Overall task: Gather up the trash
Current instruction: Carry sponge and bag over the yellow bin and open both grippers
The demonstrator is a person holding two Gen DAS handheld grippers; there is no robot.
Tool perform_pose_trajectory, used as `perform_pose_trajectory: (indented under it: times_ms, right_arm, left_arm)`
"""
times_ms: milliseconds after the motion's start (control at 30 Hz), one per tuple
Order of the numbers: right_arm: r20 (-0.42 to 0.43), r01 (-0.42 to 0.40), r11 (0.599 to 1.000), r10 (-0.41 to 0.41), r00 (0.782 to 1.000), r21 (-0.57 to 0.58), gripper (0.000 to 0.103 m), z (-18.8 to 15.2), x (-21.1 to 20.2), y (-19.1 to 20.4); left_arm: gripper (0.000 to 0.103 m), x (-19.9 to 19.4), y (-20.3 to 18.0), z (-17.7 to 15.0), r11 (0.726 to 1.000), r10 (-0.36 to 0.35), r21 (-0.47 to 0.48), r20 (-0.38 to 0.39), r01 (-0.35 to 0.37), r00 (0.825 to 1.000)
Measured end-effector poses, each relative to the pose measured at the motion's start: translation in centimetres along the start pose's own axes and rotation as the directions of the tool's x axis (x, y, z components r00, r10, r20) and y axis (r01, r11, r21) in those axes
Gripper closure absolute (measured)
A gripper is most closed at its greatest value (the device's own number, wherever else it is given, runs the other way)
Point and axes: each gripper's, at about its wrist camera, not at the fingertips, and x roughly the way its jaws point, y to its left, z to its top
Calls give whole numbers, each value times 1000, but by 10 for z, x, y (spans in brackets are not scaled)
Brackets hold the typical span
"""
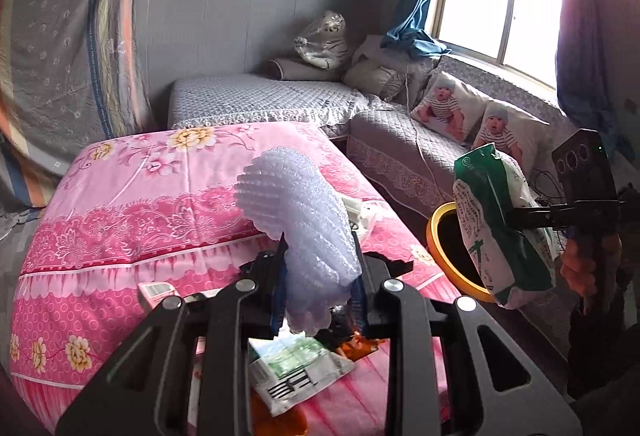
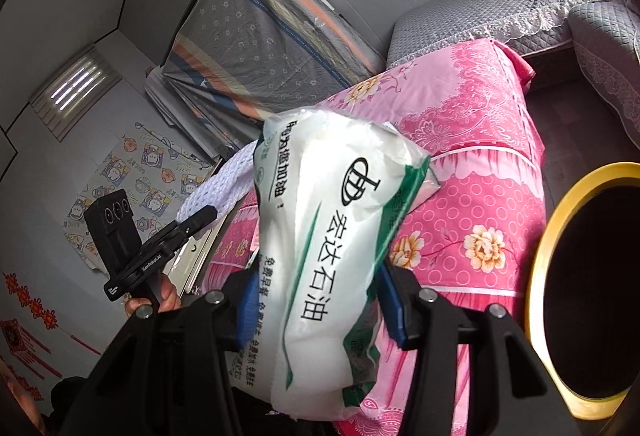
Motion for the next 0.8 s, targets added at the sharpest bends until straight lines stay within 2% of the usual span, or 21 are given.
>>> perform_pose_trajectory:
  times_ms: [200, 467, 567, 800]
  right_arm:
    - [107, 91, 994, -96, 990, 52, 56, 2, -39, -29]
    - [215, 224, 968, -245, 945, 116, 56, 1, -82, -66]
    - [238, 269, 952, -298, 924, 148, 56, -1, -91, -82]
    - [246, 324, 918, -376, 893, 229, 56, -12, -102, -122]
  left_arm:
    - [78, 25, -34, 12, 997, -70, 35, 0, 70, 998]
    - [78, 66, -84, 22, 980, -180, 79, -39, 183, 983]
    - [78, 82, -104, 24, 971, -215, 96, -58, 220, 975]
    - [78, 124, -147, 28, 945, -301, 101, -104, 311, 948]
